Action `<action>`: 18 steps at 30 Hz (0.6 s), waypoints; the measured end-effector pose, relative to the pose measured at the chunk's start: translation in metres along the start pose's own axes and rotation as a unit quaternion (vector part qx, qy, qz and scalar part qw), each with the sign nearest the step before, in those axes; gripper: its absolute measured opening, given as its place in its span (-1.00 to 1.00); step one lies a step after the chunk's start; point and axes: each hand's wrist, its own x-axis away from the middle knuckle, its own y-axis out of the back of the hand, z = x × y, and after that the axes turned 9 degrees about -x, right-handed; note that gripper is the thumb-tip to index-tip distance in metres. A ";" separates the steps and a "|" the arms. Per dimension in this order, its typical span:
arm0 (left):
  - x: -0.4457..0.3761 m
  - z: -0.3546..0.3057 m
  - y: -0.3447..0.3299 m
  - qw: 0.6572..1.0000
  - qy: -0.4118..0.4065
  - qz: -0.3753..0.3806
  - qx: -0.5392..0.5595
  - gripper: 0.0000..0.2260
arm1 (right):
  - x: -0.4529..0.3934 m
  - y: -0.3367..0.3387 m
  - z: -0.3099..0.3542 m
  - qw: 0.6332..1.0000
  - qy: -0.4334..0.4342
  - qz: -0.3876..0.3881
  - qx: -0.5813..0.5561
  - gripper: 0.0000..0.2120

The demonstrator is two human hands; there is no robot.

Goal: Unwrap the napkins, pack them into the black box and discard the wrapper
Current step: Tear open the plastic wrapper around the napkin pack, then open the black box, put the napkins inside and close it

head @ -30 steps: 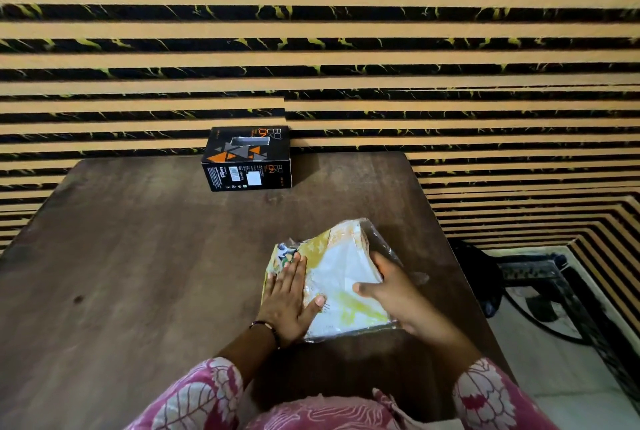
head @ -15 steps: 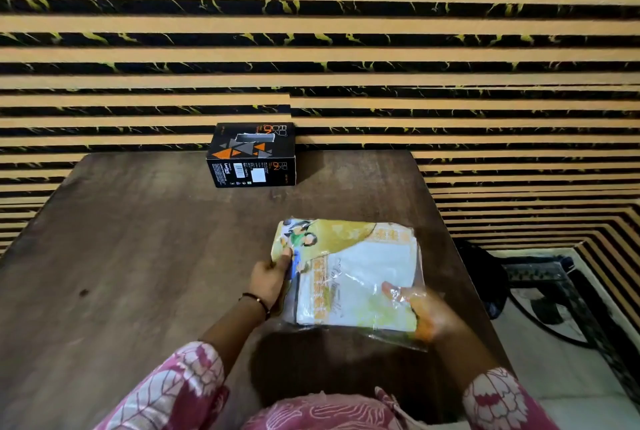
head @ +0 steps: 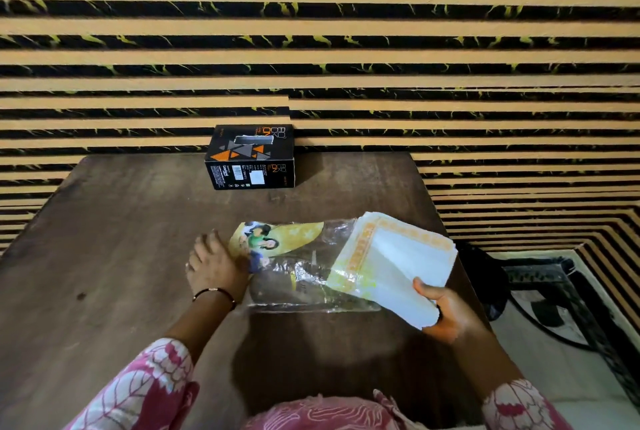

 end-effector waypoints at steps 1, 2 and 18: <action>0.007 -0.008 -0.003 0.999 -0.041 -0.033 -0.003 -0.38 | -0.003 0.001 -0.004 1.000 0.013 0.002 -0.029 -0.07; 0.016 -0.018 -0.007 0.993 -0.105 -0.057 -0.005 -0.37 | -0.004 0.000 -0.008 0.998 0.026 0.005 -0.056 0.00; 0.051 -0.015 -0.047 0.962 -0.172 0.168 -0.128 -0.41 | 0.012 -0.010 -0.032 0.969 0.094 -0.101 -0.205 -0.68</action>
